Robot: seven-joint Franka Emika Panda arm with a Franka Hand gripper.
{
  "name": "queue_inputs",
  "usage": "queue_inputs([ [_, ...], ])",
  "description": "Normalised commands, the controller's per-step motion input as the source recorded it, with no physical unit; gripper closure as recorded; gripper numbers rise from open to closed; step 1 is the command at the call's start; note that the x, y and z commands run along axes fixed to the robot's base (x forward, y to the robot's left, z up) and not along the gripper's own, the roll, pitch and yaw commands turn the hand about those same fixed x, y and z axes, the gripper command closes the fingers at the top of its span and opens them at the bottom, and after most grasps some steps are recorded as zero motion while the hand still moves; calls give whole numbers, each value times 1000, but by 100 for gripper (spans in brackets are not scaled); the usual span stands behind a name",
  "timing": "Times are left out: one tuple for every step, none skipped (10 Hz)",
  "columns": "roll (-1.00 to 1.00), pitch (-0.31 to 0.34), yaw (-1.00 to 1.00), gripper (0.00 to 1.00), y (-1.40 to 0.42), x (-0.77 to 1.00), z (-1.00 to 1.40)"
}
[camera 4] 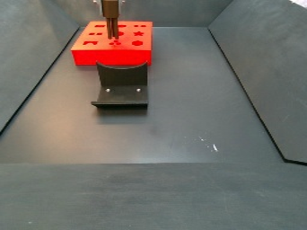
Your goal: Insert the 3 prong object.
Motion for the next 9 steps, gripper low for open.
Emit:
queue_inputs([
  [86, 67, 9, 100, 0, 40, -211],
  [114, 129, 0, 100, -51, 183, -317],
  [123, 124, 0, 100, -60, 137, -329],
  [106, 111, 0, 100, -91, 214, -334],
  [137, 107, 0, 100, -91, 206, -331],
  [174, 126, 0, 100, -111, 46, -380],
  [33, 323, -97, 100, -91, 186, -514],
  [0, 419, -331, 100, -29, 297, -343],
  [-17, 497, -394, 100, 0, 166, -214],
])
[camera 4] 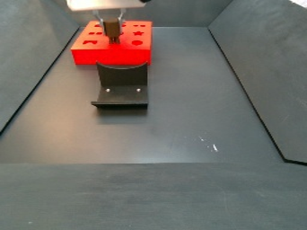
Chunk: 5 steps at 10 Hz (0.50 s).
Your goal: Insert the 3 prong object.
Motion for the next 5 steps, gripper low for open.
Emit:
queue_inputs([
  [-29, 500, -417, 100, 0, 103, -160],
  [-33, 500, -406, 100, 0, 129, -171],
  [-30, 500, -380, 100, -26, 157, -194],
  [-71, 500, -360, 100, -123, 151, -151],
  [-94, 339, -100, 100, 0, 0, -440],
])
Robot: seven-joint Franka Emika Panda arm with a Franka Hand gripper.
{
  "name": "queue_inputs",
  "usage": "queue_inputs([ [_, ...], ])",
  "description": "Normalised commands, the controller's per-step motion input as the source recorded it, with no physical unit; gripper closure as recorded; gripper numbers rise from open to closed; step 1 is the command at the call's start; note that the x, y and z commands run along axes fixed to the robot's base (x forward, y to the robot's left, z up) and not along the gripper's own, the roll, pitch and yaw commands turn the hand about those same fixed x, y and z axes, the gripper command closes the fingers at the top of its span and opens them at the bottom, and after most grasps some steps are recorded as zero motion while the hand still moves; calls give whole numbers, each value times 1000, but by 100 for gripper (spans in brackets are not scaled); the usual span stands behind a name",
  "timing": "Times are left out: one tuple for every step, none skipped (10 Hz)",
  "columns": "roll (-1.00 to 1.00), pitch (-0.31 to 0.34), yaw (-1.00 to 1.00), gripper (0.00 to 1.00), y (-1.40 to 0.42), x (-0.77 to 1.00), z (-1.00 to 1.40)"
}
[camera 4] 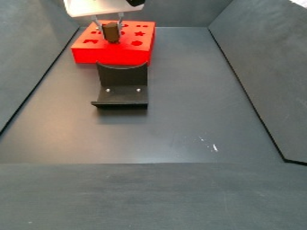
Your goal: Insert the 3 prong object.
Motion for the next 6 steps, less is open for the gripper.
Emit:
queue_inputs([
  [-41, 121, 0, 100, 0, 0, -129],
  [-10, 46, 0, 100, 0, 0, -60],
  [-24, 21, 0, 100, 0, 0, -40],
  [-3, 16, 0, 100, 0, 0, -6],
  [0, 20, 0, 100, 0, 0, 0],
  [0, 0, 0, 100, 0, -6, 0],
])
